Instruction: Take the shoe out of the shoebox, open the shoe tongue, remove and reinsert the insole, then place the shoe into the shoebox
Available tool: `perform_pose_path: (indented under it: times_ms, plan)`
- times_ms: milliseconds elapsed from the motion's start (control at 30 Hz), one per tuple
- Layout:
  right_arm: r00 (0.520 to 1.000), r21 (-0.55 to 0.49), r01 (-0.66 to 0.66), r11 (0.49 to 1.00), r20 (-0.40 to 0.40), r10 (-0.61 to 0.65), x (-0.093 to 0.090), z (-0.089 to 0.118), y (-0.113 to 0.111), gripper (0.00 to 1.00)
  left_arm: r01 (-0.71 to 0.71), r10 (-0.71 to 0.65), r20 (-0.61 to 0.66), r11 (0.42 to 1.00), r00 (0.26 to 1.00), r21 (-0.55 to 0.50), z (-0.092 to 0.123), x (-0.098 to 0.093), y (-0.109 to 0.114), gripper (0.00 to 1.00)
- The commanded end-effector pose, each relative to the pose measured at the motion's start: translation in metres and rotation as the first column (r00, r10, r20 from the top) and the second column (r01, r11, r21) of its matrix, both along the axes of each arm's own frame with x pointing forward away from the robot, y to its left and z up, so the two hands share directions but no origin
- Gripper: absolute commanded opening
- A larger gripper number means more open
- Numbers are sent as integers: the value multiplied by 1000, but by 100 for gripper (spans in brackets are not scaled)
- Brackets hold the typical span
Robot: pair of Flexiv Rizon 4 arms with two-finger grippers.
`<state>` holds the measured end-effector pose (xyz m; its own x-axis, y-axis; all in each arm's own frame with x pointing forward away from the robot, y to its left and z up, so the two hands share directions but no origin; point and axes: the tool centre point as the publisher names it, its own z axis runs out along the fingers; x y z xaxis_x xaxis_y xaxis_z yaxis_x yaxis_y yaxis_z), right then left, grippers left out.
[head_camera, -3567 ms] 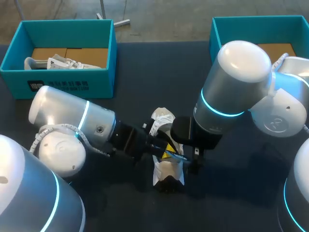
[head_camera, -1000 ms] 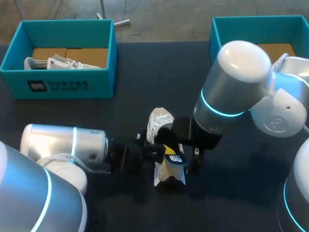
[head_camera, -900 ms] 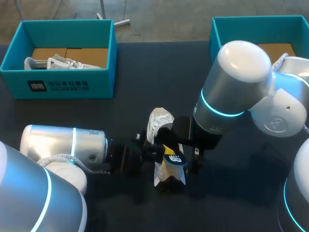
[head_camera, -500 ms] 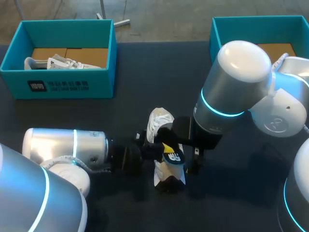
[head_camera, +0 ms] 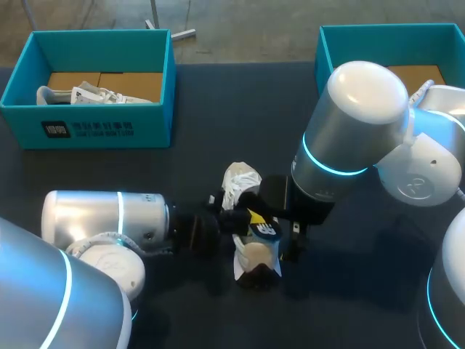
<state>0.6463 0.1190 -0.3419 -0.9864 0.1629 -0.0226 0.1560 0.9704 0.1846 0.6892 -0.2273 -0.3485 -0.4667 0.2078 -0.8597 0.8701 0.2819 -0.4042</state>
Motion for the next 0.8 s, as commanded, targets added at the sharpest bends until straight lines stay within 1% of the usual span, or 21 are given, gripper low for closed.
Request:
perform_pose_path:
  times_ms: [33, 133, 233, 467, 667, 700, 733, 767, 800]
  plan:
    - [1000, -1, 1, 1000, 2, -1, 0, -2, 1, 100, 9, -9, -9, 1000, 1000, -8, 1, -5, 4, 15]
    - [1000, -1, 1, 1000, 2, -1, 0, -2, 1, 100, 12, -12, -16, 1000, 1000, -17, 3, -9, 6, 22]
    - [1000, -1, 1, 1000, 2, -1, 0, -2, 1, 100, 13, -14, -15, 999, 1000, -30, 6, -13, 8, 24]
    - [1000, -1, 1, 1000, 2, -1, 0, -2, 1, 100, 13, -14, -10, 998, 1000, -55, 15, -24, 9, 22]
    - [1000, -1, 1, 1000, 2, -1, 0, -2, 1, 100, 16, -16, -11, 998, 1000, -56, 18, -32, 7, 22]
    - [1000, -1, 1, 1000, 2, -1, 0, -2, 1, 100, 16, -17, -10, 998, 1000, -56, 18, -33, 6, 20]
    - [1000, -1, 1, 1000, 2, -1, 0, -2, 1, 100, 19, -19, -6, 998, 1000, -55, 19, -33, 6, 16]
    - [1000, -1, 1, 1000, 2, -1, 0, -2, 1, 100, 20, -20, -5, 998, 1000, -55, 19, -34, 6, 5]
    - [1000, -1, 1, 1000, 2, -1, 0, -2, 1, 100, 23, -23, -2, 998, 1000, -55, 19, -34, 5, 0]
